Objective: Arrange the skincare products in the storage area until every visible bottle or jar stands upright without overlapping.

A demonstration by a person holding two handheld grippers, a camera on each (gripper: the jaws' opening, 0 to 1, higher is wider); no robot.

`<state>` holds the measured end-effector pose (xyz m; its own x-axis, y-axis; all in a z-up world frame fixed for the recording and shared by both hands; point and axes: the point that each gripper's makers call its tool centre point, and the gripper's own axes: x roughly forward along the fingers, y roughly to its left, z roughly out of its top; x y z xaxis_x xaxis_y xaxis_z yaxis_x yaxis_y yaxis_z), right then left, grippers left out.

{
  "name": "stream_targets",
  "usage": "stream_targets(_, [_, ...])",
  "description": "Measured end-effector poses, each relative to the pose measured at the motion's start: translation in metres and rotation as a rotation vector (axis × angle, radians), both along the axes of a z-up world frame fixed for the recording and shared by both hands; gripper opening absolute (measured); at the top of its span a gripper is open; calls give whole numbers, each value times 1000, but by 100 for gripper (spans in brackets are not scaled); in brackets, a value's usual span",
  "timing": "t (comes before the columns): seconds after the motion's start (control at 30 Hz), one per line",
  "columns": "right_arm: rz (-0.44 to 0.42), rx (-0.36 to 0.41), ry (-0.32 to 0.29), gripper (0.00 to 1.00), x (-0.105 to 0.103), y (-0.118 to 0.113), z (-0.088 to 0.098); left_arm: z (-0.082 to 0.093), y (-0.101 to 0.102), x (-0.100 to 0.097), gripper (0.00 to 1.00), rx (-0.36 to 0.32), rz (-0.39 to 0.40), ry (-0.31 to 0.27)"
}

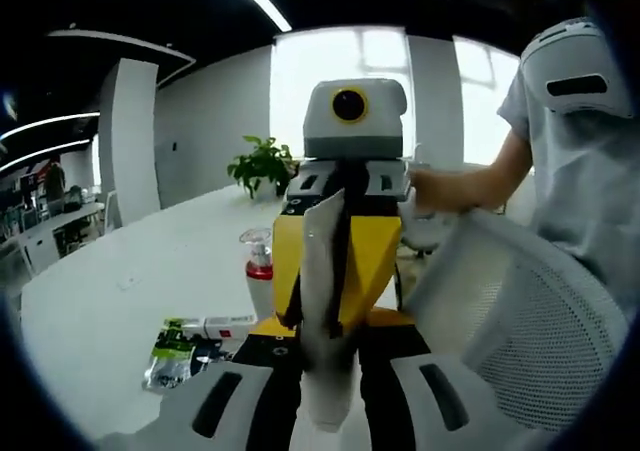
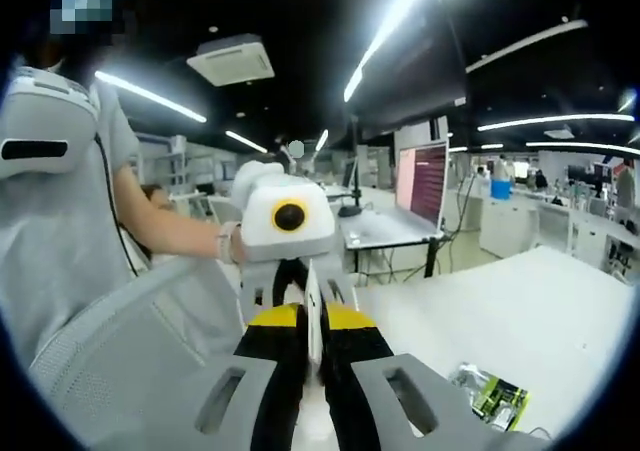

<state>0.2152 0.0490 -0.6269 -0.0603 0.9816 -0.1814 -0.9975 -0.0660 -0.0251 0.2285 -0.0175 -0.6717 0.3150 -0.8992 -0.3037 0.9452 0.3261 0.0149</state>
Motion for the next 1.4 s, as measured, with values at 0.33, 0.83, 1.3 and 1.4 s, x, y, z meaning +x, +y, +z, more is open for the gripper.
stream_targets(0.33, [14, -16, 6, 5, 3, 1, -10, -28, 0, -7, 23, 153, -18, -12])
stream_targets(0.83, [17, -84, -7, 6, 4, -1, -31, -46, 4, 3, 20, 169, 8, -17])
stream_targets(1.3, [24, -127, 2, 6, 3, -3, -45, -61, 7, 1, 20, 177, 5, 31])
stream_targets(1.4, [22, -118, 11, 7, 4, -3, -45, -61, 6, 1, 20, 169, 6, 31])
